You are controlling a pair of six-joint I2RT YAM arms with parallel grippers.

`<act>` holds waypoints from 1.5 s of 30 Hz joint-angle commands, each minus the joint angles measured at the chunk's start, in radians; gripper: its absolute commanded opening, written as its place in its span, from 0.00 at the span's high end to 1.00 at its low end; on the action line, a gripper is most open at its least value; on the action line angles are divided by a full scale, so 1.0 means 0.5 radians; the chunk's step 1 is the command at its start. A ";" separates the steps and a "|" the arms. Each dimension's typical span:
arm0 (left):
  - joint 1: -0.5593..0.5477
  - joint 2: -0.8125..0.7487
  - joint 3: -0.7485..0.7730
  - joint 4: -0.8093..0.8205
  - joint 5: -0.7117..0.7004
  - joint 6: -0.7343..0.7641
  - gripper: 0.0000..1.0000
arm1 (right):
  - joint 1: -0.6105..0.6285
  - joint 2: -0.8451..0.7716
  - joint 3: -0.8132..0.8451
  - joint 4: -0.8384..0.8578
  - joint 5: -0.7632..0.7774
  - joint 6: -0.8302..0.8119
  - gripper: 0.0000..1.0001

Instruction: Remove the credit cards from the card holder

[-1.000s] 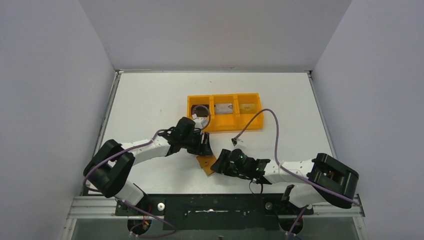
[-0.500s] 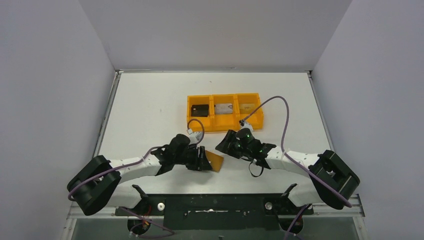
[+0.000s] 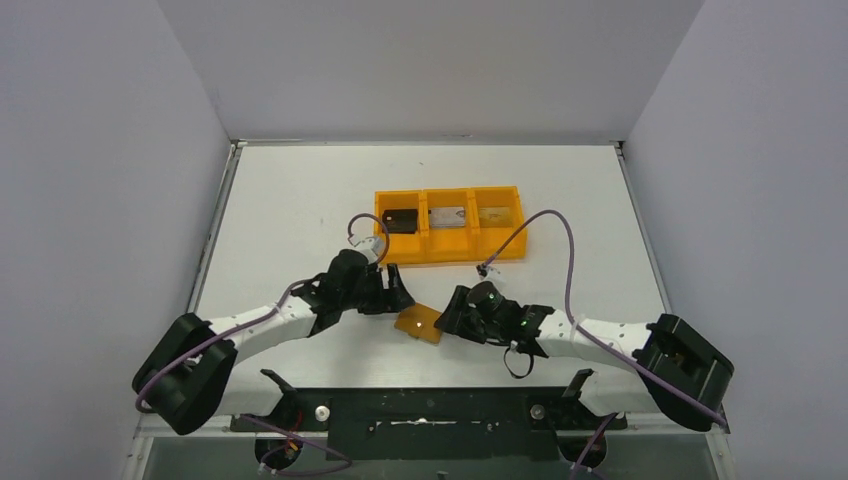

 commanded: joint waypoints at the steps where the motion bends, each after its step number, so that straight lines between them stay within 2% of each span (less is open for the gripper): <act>1: 0.010 0.232 0.079 0.178 0.270 0.068 0.29 | 0.091 0.077 -0.043 0.309 0.026 0.184 0.50; 4: -0.027 0.324 0.053 0.270 0.380 0.034 0.34 | 0.102 0.164 0.006 0.335 0.033 0.178 0.51; 9: -0.150 0.258 -0.095 0.407 0.401 -0.101 0.42 | 0.011 0.235 0.143 0.279 0.057 0.078 0.52; 14: -0.370 0.173 -0.203 0.560 0.359 -0.277 0.45 | -0.203 0.340 0.307 0.259 -0.172 -0.132 0.52; 17: -0.491 0.131 -0.228 0.639 0.326 -0.372 0.47 | -0.260 0.367 0.452 0.058 -0.137 -0.259 0.51; 21: -0.572 0.019 -0.183 0.441 0.118 -0.381 0.47 | -0.260 0.404 0.645 -0.366 0.084 -0.389 0.50; 24: -0.571 -0.135 -0.145 0.161 -0.146 -0.364 0.47 | -0.230 0.323 0.639 -0.534 0.267 -0.387 0.48; 28: -0.511 -0.295 -0.116 -0.113 -0.433 -0.330 0.39 | -0.153 0.149 0.538 -0.595 0.377 -0.272 0.47; 31: -0.331 -0.273 -0.080 -0.105 -0.302 -0.212 0.35 | -0.029 0.072 0.460 -0.571 0.437 -0.134 0.47; 35: -0.150 -0.078 0.002 -0.008 -0.063 -0.066 0.33 | 0.132 0.098 0.395 -0.507 0.485 0.106 0.48; 40: -0.115 0.236 0.173 0.036 0.148 0.064 0.33 | 0.204 0.197 0.333 -0.320 0.469 0.274 0.49; 45: -0.125 0.339 0.111 0.101 0.194 0.034 0.38 | 0.169 0.353 0.460 -0.316 0.442 0.181 0.51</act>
